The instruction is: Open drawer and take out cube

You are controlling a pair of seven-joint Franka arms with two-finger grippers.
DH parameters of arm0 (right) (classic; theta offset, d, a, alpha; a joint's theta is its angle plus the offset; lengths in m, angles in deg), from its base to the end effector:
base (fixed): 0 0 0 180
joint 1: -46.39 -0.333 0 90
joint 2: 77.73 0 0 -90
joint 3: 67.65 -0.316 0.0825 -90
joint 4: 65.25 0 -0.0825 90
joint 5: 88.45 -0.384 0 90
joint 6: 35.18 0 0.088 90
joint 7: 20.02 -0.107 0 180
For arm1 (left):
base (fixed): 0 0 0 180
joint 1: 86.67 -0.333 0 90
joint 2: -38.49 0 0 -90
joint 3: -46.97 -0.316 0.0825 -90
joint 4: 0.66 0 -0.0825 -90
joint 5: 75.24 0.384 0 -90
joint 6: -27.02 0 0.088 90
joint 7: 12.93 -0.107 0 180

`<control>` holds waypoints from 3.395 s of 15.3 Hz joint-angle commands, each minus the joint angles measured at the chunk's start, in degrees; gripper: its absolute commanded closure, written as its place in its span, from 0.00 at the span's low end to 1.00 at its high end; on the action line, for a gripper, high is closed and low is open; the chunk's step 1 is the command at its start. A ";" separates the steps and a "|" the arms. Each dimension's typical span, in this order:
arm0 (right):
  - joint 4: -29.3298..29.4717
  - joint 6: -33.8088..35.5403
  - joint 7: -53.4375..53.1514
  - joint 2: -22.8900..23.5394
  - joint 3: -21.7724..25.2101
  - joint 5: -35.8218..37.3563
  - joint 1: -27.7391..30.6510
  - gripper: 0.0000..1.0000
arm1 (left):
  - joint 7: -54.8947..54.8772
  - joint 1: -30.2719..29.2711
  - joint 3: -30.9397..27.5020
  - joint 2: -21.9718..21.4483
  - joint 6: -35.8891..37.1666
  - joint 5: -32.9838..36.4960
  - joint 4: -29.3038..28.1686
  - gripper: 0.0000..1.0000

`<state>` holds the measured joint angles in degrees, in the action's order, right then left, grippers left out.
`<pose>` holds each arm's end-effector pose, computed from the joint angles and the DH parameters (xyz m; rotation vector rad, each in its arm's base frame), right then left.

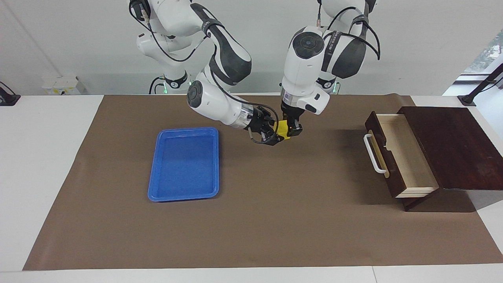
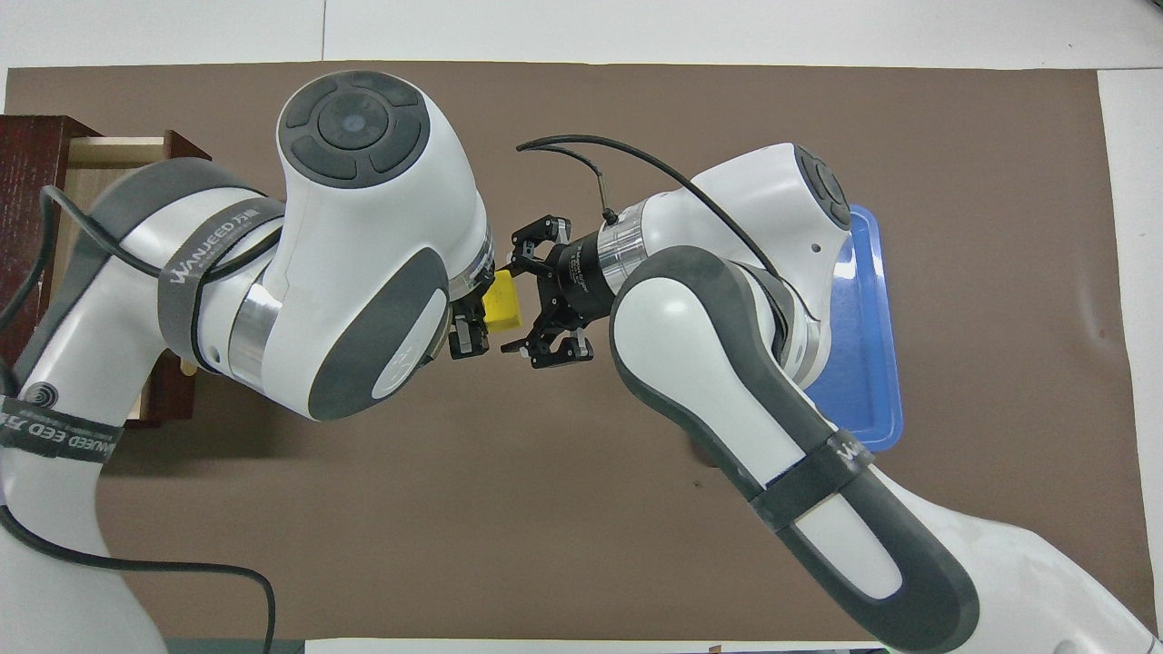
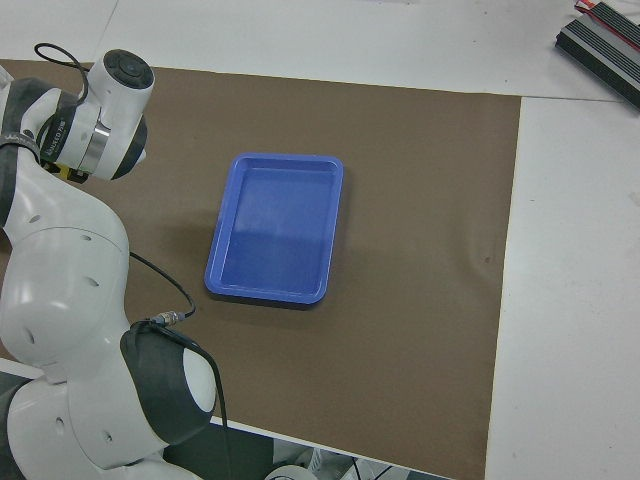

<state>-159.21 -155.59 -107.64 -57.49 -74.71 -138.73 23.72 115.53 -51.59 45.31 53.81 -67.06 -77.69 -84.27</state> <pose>0.5744 0.3592 0.4408 -1.8733 1.6556 0.8568 0.5255 -0.3544 0.5239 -2.0637 -2.2631 0.0731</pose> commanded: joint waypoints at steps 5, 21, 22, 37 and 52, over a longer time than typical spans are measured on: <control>0.97 1.67 1.04 0.32 -0.24 0.80 0.52 1.00 | 0.21 0.69 -1.15 0.23 -0.93 -0.54 0.91 1.00; 2.47 9.66 1.57 0.59 0.38 1.15 8.94 1.00 | -16.29 -6.95 -2.46 -3.97 -1.79 5.69 -6.63 0.00; 2.12 11.59 2.61 0.59 0.38 1.32 11.31 1.00 | -19.35 -8.09 -2.46 -5.29 -3.90 6.05 -9.96 0.00; -24.85 14.17 28.62 -10.30 0.64 11.43 27.41 1.00 | -40.82 -24.09 -2.38 -12.68 -22.11 16.34 -29.59 0.00; -41.39 1.24 38.31 -15.23 0.38 7.66 27.15 1.00 | -51.38 -34.73 -2.38 -11.10 -23.43 18.01 -26.51 0.00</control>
<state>-198.05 -153.11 -71.03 -70.56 -73.90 -129.00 50.48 65.57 -84.79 42.45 43.06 -90.11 -61.00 -110.86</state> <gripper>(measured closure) 0.436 0.000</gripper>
